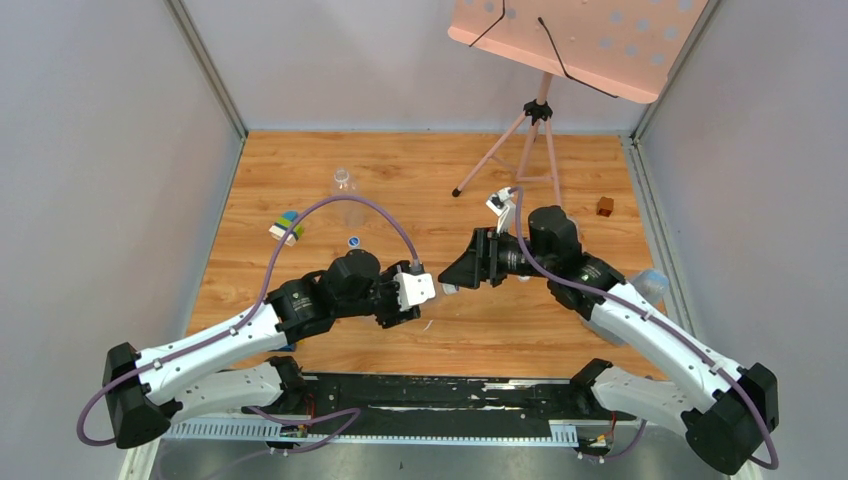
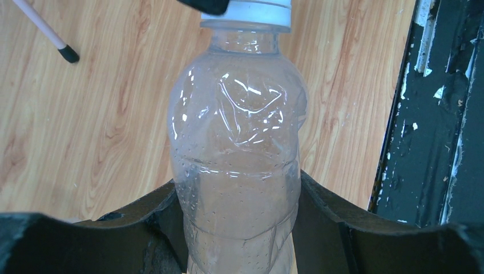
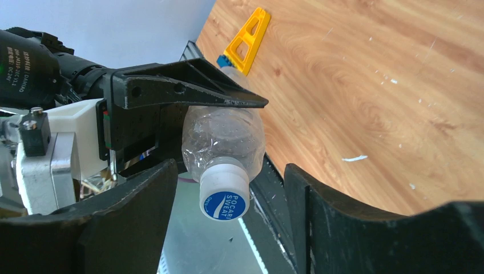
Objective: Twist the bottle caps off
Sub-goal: Unscrew the bottle cap from the plastic bottle.
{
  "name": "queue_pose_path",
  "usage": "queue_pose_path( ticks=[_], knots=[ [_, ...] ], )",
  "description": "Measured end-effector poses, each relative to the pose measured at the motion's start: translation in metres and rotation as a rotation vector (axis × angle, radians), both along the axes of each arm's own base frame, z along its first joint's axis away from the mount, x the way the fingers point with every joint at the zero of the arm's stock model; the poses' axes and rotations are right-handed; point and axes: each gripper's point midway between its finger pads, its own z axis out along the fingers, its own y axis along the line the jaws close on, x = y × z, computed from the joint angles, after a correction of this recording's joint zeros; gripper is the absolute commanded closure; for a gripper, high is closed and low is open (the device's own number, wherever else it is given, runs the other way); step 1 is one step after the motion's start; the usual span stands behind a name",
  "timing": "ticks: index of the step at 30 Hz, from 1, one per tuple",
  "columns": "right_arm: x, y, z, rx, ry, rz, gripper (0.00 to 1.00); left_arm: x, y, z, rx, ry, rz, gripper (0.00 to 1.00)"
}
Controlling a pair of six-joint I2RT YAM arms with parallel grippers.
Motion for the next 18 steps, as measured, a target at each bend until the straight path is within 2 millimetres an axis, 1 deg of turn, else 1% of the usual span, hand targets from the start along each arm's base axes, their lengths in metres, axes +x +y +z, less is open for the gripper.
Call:
queue_pose_path(
  ticks=[2,8,12,15,18],
  knots=[
    [-0.002,0.002,-0.004,-0.004,0.024,0.02,0.37,0.0,0.0,0.0,0.003,-0.008,-0.01,1.0],
    [-0.009,0.004,-0.008,-0.003,0.059,0.06,0.37,0.001,0.002,-0.002,0.017,-0.016,-0.007,1.0],
    [-0.01,0.002,-0.004,0.007,0.048,0.054,0.44,0.002,0.006,-0.004,0.031,-0.017,0.007,1.0],
    [-0.014,-0.003,-0.003,0.015,0.044,0.046,0.51,0.002,0.009,-0.004,0.036,-0.019,0.013,1.0],
    [-0.014,-0.003,-0.002,0.018,0.044,0.046,0.53,0.001,0.01,-0.005,0.038,-0.02,0.015,1.0]
  ],
)
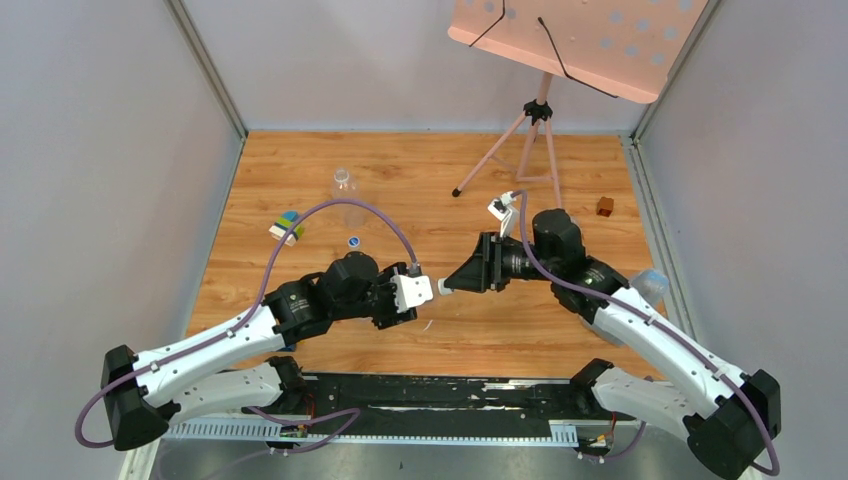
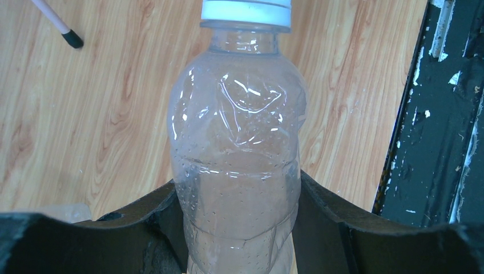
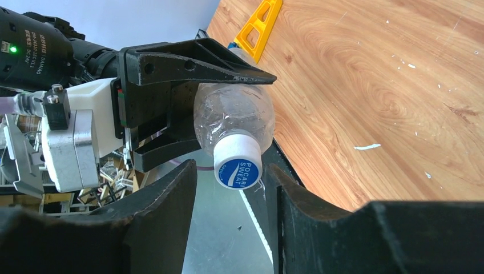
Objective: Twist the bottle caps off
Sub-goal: Unscrew the bottle cap from the plastic bottle.
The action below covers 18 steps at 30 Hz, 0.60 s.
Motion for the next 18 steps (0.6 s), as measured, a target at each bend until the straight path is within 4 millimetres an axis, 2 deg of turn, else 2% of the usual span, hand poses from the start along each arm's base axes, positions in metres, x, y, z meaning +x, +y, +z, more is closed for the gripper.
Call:
queue_pose_path(
  ticks=[4,6,8,10,18],
  knots=[
    [-0.001,0.003,-0.006,-0.007,0.028,0.026,0.56,0.0,0.001,-0.002,0.002,0.002,0.0,1.0],
    [-0.002,0.005,-0.012,-0.015,0.051,0.045,0.76,0.0,0.001,-0.002,0.003,0.002,0.0,1.0],
    [-0.004,0.007,-0.016,-0.019,0.07,0.063,0.82,-0.001,0.002,-0.004,0.008,0.005,0.001,1.0],
    [-0.004,0.009,-0.018,-0.021,0.082,0.075,0.98,-0.001,0.003,-0.006,0.013,0.008,0.003,1.0],
    [-0.004,0.009,-0.019,-0.009,0.031,0.103,1.0,-0.001,0.003,-0.006,0.01,0.006,0.006,1.0]
  ],
)
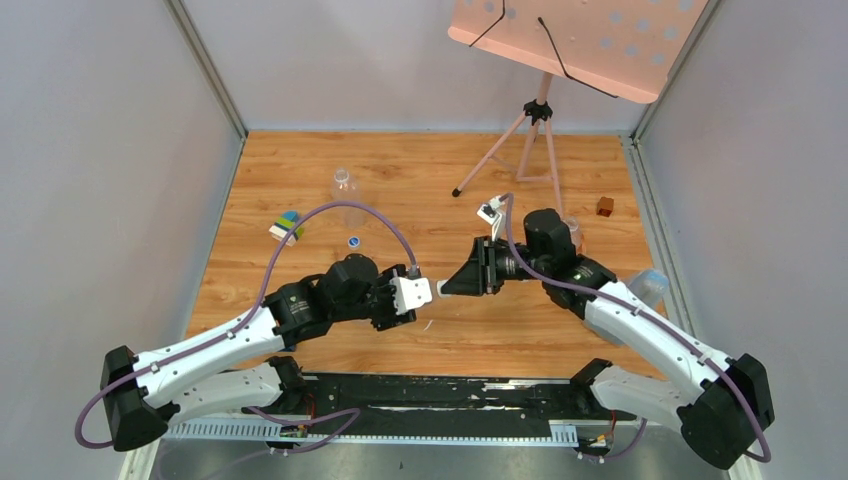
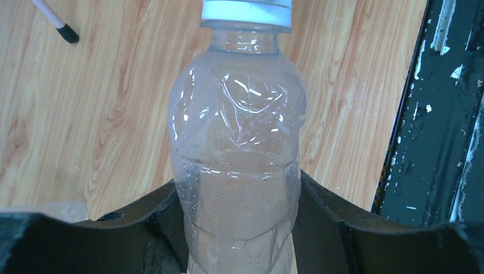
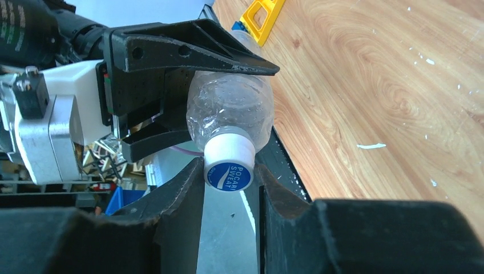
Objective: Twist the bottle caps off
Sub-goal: Unscrew the bottle cap from the plastic bottle.
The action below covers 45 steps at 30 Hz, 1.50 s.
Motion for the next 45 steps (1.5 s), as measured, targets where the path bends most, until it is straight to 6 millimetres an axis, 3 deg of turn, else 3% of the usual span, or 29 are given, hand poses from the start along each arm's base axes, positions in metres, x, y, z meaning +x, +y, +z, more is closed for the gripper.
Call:
queue_pose_path(
  ticks=[13,21,22,25,26,28,31,37,41,45],
  knots=[
    [-0.015,-0.01,0.015,0.098,-0.493,0.094,1.0,-0.009,-0.013,0.011,-0.07,0.001,-0.071,1.0],
    [-0.024,-0.001,0.008,0.064,-0.723,0.201,1.0,-0.017,-0.008,-0.002,-0.031,0.059,-0.094,1.0],
    [-0.024,0.0,0.007,0.057,-0.761,0.213,0.95,-0.018,-0.007,-0.004,-0.024,0.071,-0.094,1.0],
    [-0.019,0.0,0.003,0.028,-0.814,0.18,0.58,-0.018,-0.006,-0.008,-0.016,0.092,-0.079,1.0],
    [-0.013,-0.001,0.002,0.014,-0.815,0.138,0.41,-0.016,-0.006,-0.008,-0.018,0.096,-0.059,1.0],
    [0.001,-0.003,0.005,-0.013,-0.798,0.029,0.32,-0.011,-0.008,-0.006,-0.043,0.099,-0.014,1.0],
    [0.02,-0.008,0.012,-0.025,-0.714,-0.133,0.31,-0.002,-0.013,0.001,-0.112,0.107,0.062,1.0],
    [0.03,-0.006,0.035,0.088,-0.47,-0.312,0.31,-0.002,-0.031,0.013,-0.244,0.182,0.124,1.0],
    [0.037,-0.004,0.05,0.168,-0.375,-0.394,0.4,-0.003,-0.042,0.012,-0.281,0.237,0.138,1.0],
    [0.045,0.0,0.047,0.185,-0.304,-0.44,0.45,-0.001,-0.047,0.01,-0.3,0.279,0.172,1.0]
  ],
)
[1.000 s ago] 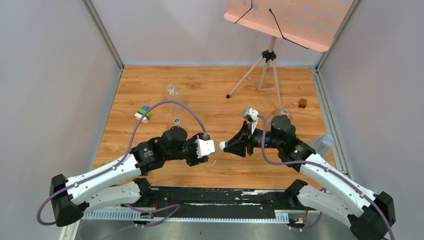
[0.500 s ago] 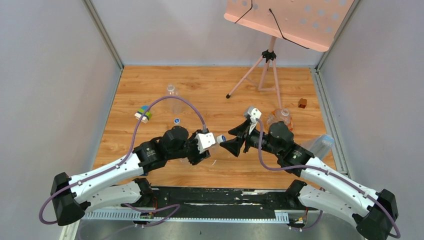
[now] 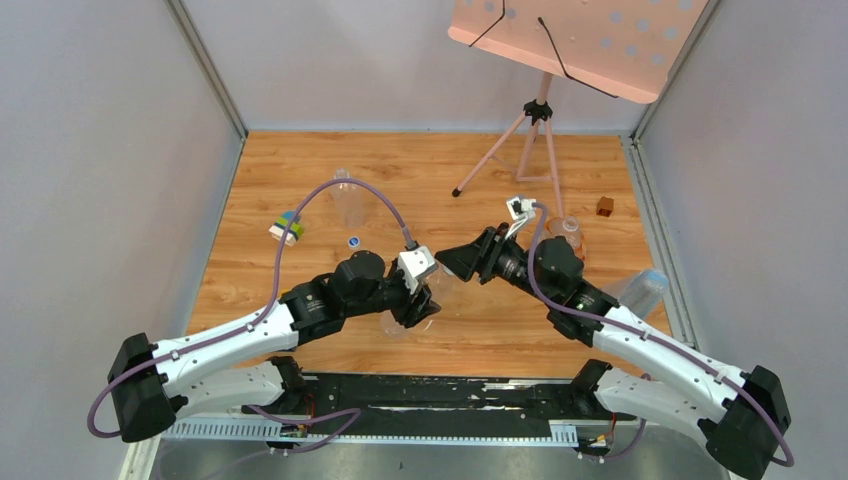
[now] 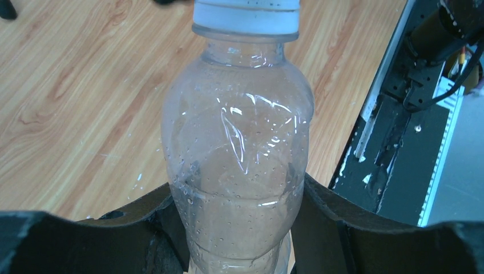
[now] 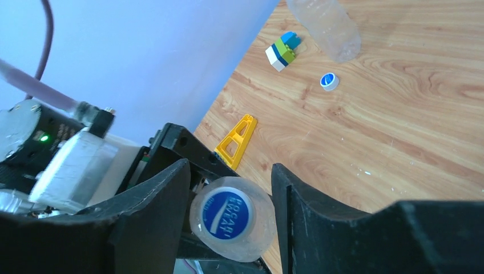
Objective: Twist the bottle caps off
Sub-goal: Unscrew the bottle cap from the plastic bottle.
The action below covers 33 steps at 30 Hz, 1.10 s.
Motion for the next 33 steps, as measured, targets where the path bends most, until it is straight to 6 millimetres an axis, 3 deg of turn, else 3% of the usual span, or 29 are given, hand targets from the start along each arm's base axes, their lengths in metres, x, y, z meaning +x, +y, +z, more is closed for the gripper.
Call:
queue_pose_path(
  ticks=[4,6,9,14,17,22,25,33],
  knots=[
    [0.005,0.006,-0.01,0.003,0.06,-0.018,0.4,0.005,-0.002,0.005,-0.037,0.027,0.059,1.0],
    [0.005,0.009,-0.012,0.007,0.071,-0.023,0.46,0.008,-0.003,0.008,-0.056,0.038,0.085,1.0],
    [0.006,0.011,-0.009,0.022,0.069,-0.037,0.5,0.01,-0.005,0.012,-0.084,0.048,0.107,1.0],
    [0.014,0.012,-0.001,0.057,0.054,-0.075,0.45,0.012,-0.006,0.015,-0.107,0.067,0.131,1.0],
    [0.02,0.013,-0.003,0.057,0.057,-0.098,0.52,0.012,-0.006,0.016,-0.114,0.074,0.138,1.0],
    [0.026,0.018,0.001,0.069,0.06,-0.104,0.73,0.014,-0.005,0.016,-0.117,0.085,0.161,1.0],
    [0.028,0.019,0.001,0.068,0.053,-0.111,0.97,0.015,-0.005,0.017,-0.128,0.092,0.174,1.0],
    [0.026,0.025,0.005,0.096,0.014,-0.06,1.0,0.018,-0.009,0.017,-0.22,0.102,0.205,1.0]
  ],
)
